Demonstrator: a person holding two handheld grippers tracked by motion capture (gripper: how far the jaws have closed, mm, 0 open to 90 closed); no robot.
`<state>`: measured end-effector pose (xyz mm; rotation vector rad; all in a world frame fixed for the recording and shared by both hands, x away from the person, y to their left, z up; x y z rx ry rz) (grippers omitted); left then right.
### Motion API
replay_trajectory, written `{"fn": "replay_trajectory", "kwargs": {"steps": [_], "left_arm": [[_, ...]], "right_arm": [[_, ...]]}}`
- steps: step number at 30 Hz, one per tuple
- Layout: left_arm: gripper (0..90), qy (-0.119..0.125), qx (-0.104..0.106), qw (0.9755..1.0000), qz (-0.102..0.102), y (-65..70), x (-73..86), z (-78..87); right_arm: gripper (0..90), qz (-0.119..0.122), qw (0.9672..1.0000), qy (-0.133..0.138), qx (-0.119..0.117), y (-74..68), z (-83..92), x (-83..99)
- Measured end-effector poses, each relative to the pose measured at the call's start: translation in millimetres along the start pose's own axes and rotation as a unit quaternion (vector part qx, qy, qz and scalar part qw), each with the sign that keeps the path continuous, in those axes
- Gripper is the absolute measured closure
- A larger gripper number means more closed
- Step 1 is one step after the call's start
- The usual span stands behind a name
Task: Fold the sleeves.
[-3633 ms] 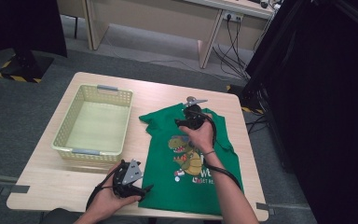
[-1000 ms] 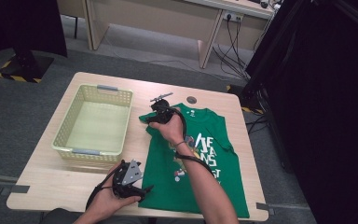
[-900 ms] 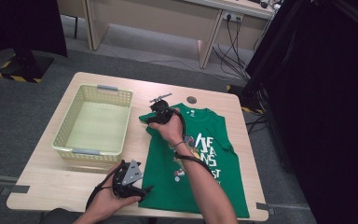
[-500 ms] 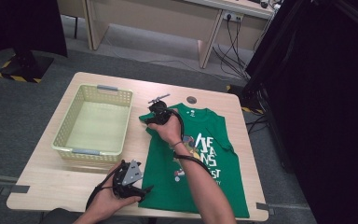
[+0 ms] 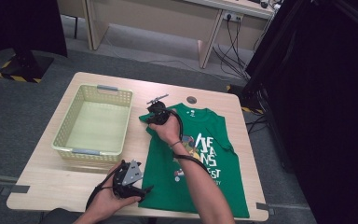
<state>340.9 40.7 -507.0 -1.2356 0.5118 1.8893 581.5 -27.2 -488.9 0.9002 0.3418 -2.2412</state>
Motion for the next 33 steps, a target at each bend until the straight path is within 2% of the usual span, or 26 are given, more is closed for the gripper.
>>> {"fn": "replay_trajectory", "kwargs": {"steps": [11, 21, 33], "left_arm": [[10.9, 0.000, 0.001, 1.0000, -0.001, 0.3, 0.0, 0.1], [10.9, -0.002, 0.001, 1.0000, -0.004, 0.4, 0.1, 0.1], [10.9, -0.002, -0.001, 1.0000, -0.006, 1.1, 0.0, -0.4]], "right_arm": [[87.1, 0.000, 1.0000, 0.002, -0.007, -0.5, 0.8, 0.8], [87.6, -0.004, 0.9997, 0.024, -0.001, -1.1, 12.2, -4.1], [86.9, -0.033, 0.9978, 0.056, 0.012, 10.5, 32.5, 1.7]]}}
Point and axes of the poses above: each handheld gripper's, and its own axes: z roughly backward along the jaws, x roughly out of its underside, y roughly to its right, the point moved 5 cm from there along -z, roughly forward along the jaws, and after that the axes turned 7 degrees about y, right-handed, at the moved point
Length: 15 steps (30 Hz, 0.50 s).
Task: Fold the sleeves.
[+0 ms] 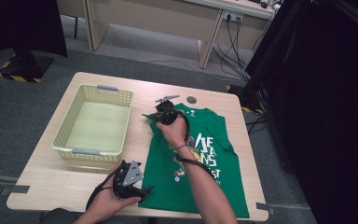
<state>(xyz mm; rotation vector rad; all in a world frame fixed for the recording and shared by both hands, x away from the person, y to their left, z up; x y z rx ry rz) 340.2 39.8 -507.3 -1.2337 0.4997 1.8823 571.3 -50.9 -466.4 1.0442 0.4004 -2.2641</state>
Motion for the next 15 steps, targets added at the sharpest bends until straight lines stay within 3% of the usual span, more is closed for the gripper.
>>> {"fn": "replay_trajectory", "kwargs": {"steps": [15], "left_arm": [[10.9, -0.001, -0.001, 1.0000, -0.001, 0.2, 0.1, 0.1]], "right_arm": [[83.0, -0.037, 0.9989, 0.016, 0.023, 18.9, 12.4, 17.3]]}}
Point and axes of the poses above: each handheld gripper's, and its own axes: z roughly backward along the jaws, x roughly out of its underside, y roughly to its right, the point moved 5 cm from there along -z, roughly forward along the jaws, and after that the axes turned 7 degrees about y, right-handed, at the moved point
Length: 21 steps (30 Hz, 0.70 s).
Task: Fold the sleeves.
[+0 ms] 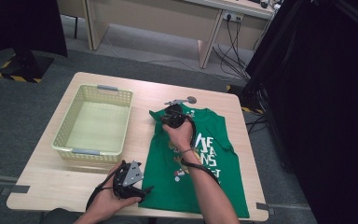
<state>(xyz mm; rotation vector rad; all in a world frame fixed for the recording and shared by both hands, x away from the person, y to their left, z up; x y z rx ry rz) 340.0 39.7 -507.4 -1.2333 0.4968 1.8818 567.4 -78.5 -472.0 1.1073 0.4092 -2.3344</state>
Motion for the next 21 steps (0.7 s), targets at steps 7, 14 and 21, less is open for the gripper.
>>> {"fn": "replay_trajectory", "kwargs": {"steps": [7, 14, 21], "left_arm": [[10.8, 0.000, 0.000, 1.0000, -0.001, 0.1, 0.0, 0.0], [10.8, 0.000, 0.000, 1.0000, -0.001, 0.3, 0.0, -0.1], [10.8, -0.001, 0.000, 1.0000, -0.002, 0.5, 0.0, -0.3]], "right_arm": [[80.3, -0.013, 0.9998, -0.006, 0.011, 8.6, 2.6, 9.9], [76.8, -0.027, 0.9990, -0.024, 0.028, 17.0, 5.1, 23.5], [72.1, -0.037, 0.9971, -0.034, 0.057, 27.9, 15.3, 31.2]]}}
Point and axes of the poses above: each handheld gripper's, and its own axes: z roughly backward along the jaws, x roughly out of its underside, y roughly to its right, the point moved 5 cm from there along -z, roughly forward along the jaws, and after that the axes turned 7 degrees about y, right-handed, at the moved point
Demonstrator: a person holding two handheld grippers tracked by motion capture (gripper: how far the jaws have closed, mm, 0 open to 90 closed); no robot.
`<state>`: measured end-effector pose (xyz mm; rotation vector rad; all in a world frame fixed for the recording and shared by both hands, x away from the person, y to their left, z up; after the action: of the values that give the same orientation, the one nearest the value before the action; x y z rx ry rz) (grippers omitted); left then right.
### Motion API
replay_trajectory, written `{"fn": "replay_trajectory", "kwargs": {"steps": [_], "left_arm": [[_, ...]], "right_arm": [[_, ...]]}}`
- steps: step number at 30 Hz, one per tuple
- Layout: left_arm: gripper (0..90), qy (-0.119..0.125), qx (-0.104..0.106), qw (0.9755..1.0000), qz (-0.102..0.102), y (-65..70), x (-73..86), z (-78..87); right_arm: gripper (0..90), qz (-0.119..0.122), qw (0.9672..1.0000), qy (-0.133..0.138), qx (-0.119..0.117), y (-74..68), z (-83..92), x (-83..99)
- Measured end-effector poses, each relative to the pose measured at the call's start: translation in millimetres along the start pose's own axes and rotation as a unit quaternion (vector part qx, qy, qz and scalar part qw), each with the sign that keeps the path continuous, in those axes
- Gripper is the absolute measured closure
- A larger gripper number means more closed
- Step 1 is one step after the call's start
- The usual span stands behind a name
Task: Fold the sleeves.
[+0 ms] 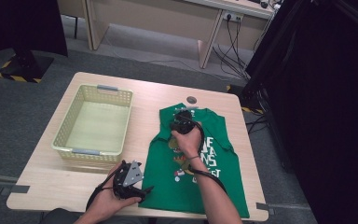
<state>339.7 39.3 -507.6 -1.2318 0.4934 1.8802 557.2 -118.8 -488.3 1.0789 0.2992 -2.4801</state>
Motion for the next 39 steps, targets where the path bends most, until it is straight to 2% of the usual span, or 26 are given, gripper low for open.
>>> {"fn": "replay_trajectory", "kwargs": {"steps": [4, 6, 9, 12, 15, 18, 23, 35, 39], "left_arm": [[10.8, -0.001, 0.000, 1.0000, -0.001, 0.0, 0.1, 0.1], [10.8, -0.001, 0.000, 1.0000, -0.002, 0.1, 0.1, 0.1], [10.8, -0.001, 0.000, 1.0000, -0.002, 0.2, 0.1, -0.1], [10.7, -0.002, 0.000, 1.0000, -0.002, 0.1, 0.1, 0.0], [10.7, -0.001, 0.000, 1.0000, -0.003, 0.2, 0.0, 0.0], [10.7, 0.000, 0.000, 1.0000, -0.002, 0.2, 0.0, 0.2], [10.7, -0.001, 0.000, 1.0000, -0.002, 0.2, 0.1, 0.0], [10.7, -0.001, -0.001, 1.0000, -0.003, 0.3, 0.0, 0.0], [10.7, 0.000, 0.000, 1.0000, -0.001, 0.0, 0.0, 0.2]], "right_arm": [[68.9, -0.009, 0.9998, 0.004, 0.017, 7.3, 7.3, -1.0], [68.4, -0.006, 0.9998, 0.008, 0.017, 8.5, 9.9, -2.4], [67.7, 0.008, 0.9999, 0.010, -0.002, 4.4, 10.2, -2.2], [67.1, 0.031, 0.9990, -0.002, -0.031, -6.3, 6.6, 1.9], [66.5, 0.047, 0.9976, -0.016, -0.047, -16.3, 1.7, 6.6], [66.0, 0.063, 0.9964, -0.026, -0.051, -23.0, -3.1, 10.0], [65.1, 0.072, 0.9958, -0.025, -0.051, -29.0, -4.9, 9.9], [63.9, 0.059, 0.9968, -0.018, -0.051, -41.2, -10.5, 6.9], [61.1, 0.056, 0.9969, -0.017, -0.053, -42.8, -11.2, 5.5]]}}
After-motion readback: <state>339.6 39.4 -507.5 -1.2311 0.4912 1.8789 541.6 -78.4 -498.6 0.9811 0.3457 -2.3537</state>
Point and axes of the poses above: each handheld gripper's, and its own axes: z roughly backward along the jaws, x roughly out of its underside, y roughly to its right, the point moved 5 cm from there along -z, roughly forward along the jaws, and after that the axes turned 7 degrees about y, right-handed, at the moved point
